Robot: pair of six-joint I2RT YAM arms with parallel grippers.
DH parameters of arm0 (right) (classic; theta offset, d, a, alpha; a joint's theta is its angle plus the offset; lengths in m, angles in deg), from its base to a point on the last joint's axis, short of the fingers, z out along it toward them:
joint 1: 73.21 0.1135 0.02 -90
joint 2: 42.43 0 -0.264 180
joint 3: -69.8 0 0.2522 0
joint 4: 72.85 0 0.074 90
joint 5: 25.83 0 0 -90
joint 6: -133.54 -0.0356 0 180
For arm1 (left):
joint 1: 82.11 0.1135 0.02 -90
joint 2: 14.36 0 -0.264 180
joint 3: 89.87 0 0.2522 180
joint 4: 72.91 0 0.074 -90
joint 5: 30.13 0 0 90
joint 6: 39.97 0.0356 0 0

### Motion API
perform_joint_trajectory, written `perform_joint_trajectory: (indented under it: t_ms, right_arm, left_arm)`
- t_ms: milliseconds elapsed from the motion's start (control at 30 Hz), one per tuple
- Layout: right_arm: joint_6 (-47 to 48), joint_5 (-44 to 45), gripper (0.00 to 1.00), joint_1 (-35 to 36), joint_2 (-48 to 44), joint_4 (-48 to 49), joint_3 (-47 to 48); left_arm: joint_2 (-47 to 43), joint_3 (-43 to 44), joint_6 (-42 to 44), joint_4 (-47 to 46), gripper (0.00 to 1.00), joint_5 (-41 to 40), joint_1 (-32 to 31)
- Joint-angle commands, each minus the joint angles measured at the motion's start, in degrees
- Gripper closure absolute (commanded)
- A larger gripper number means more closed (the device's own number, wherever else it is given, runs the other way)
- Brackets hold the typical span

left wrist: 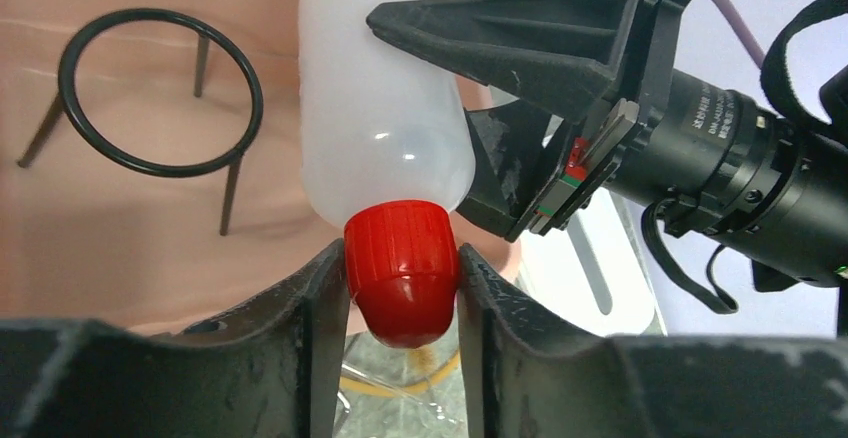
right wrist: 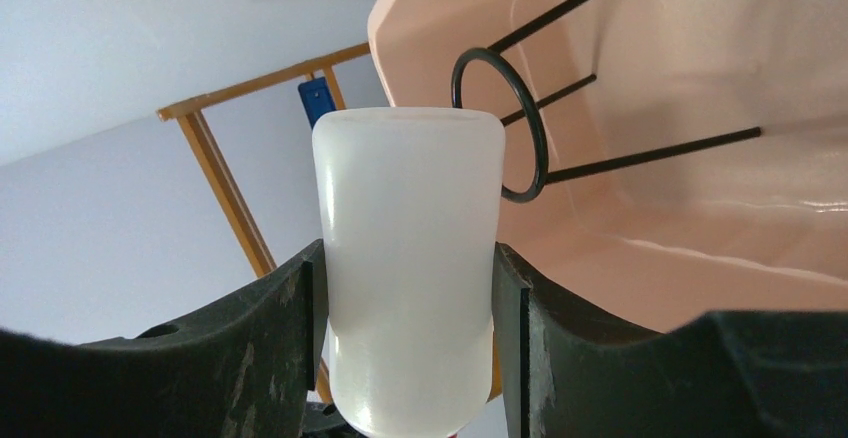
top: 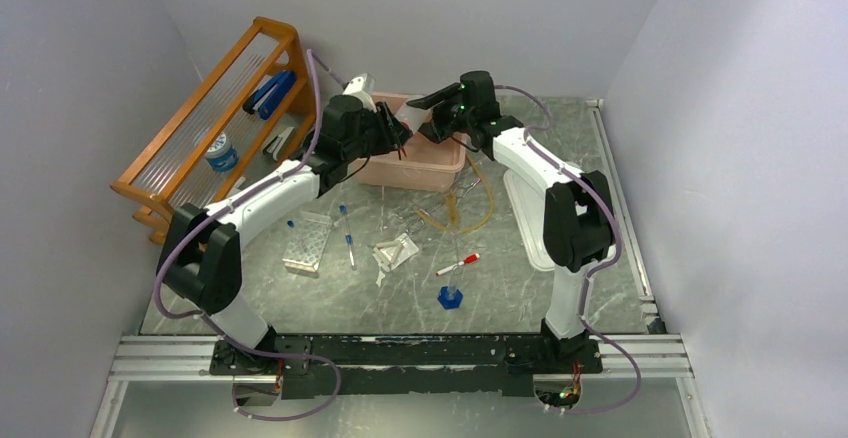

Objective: Organize the chemistry lab equipment

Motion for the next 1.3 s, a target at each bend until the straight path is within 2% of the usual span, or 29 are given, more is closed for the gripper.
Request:
perform_joint_trajectory:
  t_ms: [0, 33, 100, 167, 300, 533, 633, 933, 1133, 1267]
  right_arm:
    - [-2.1, -1.6, 0.58, -0.3, -1.9, 2.3, -0.7]
    - [-1.6, -1.6, 0.55, -0.3, -1.8, 2.1, -0.5]
    - [1.6, -1.2, 0.39, -0.3, -1.3, 1.6, 1.5]
    - [7.6, -0.7, 0.30, -0.5, -0.6, -0.8, 4.5]
    - [20.9, 3.3, 0.22, -0.9, -1.4, -6.9, 7.1]
    - [39.5, 15.0, 0.21, -1.1, -7.3, -11.3, 5.4]
    - [44.6, 16.8, 0.23, -1.4, -9.3, -11.9, 4.6]
    - [49.2, 22.8, 0.25, -2.5, -17.1, -12.6, -3.4]
    - [50.0, 24.0, 0.25, -2.9, -20.0, -13.8, -8.6]
    - [50.6, 24.6, 0.25, -3.0, -20.4, -14.3, -9.7]
  left_arm:
    - [0.6, 2.8, 3.3, -3.2, 0.68, -2.8, -0.5]
    - [0.7, 3.2, 4.2, -2.9, 0.78, -2.4, -0.5]
    - [1.2, 5.7, 5.9, 0.0, 0.93, -2.0, -0.5]
    - [1.8, 8.7, 7.6, 4.6, 0.95, -2.0, -0.5]
    - [2.4, 14.2, 10.0, 15.9, 0.95, -2.4, -0.5]
    - [7.5, 25.3, 11.6, 33.0, 0.95, -1.7, -0.5]
    - [11.4, 30.9, 10.9, 38.6, 0.95, -0.5, -0.5]
    - [26.0, 49.0, 11.3, 50.6, 0.95, -0.6, -1.3]
    - [34.7, 58.3, 10.5, 56.8, 0.95, -3.3, -2.3]
    - [37.8, 61.0, 9.9, 58.7, 0.95, -3.8, -2.6]
